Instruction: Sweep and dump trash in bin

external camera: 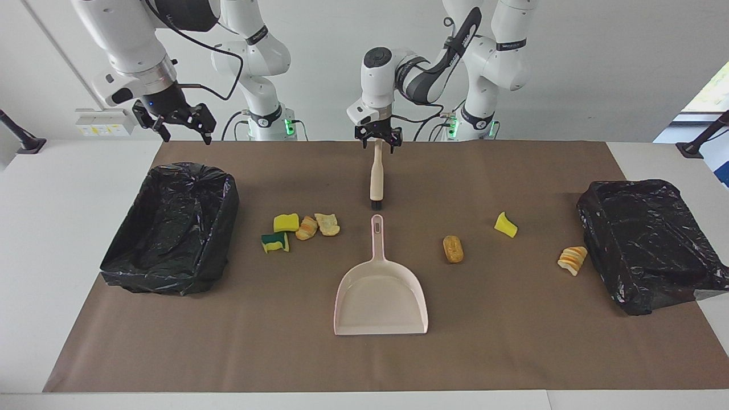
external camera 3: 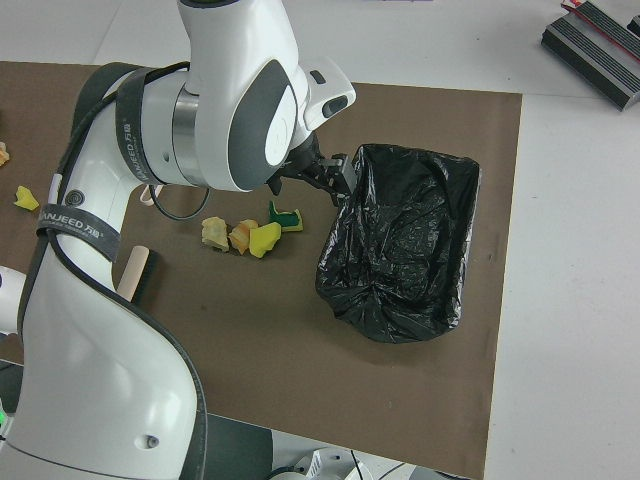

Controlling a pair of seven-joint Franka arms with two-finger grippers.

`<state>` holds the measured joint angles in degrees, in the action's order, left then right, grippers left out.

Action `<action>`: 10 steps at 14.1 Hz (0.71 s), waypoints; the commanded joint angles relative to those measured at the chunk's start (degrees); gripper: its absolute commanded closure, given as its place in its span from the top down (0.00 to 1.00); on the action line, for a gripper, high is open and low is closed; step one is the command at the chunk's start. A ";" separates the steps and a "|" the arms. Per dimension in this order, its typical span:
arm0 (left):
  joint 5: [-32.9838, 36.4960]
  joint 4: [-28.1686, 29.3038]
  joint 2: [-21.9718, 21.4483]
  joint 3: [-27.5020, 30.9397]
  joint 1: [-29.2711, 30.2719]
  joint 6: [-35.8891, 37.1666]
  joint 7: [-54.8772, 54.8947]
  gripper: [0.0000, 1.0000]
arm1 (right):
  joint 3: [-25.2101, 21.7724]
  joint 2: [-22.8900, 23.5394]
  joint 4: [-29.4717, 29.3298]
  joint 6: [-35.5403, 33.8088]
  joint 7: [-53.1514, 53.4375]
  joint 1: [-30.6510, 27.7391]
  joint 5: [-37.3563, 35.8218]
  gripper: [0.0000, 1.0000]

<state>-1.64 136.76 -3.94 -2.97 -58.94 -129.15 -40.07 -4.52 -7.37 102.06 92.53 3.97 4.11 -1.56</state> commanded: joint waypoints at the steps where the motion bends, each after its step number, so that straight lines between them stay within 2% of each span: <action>1: -0.29 0.09 0.07 1.21 -1.18 -0.58 -0.54 0.65 | 0.57 2.43 0.24 5.19 5.68 4.31 0.24 1.00; 3: -0.29 -0.17 -0.01 1.39 -1.09 0.29 -0.36 0.00 | 0.74 6.90 -1.68 8.71 9.45 7.73 0.33 1.00; 5: -0.29 -1.49 -0.19 1.56 0.48 1.35 -0.01 0.00 | 0.74 12.52 -7.20 9.07 13.24 10.46 0.33 1.00; 8: -0.12 -4.74 -0.98 1.83 3.30 7.57 1.13 0.00 | 1.01 21.93 -15.64 9.77 17.90 12.84 1.37 1.00; 10: 0.58 -5.71 -0.37 1.83 5.94 8.13 1.31 0.00 | 1.53 27.38 -20.92 11.00 18.88 13.90 2.53 1.00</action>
<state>-1.48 132.37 -4.12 -0.88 -55.29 -123.07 -39.63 -3.33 13.50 88.91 103.60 21.19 17.62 -0.62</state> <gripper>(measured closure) 0.731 0.000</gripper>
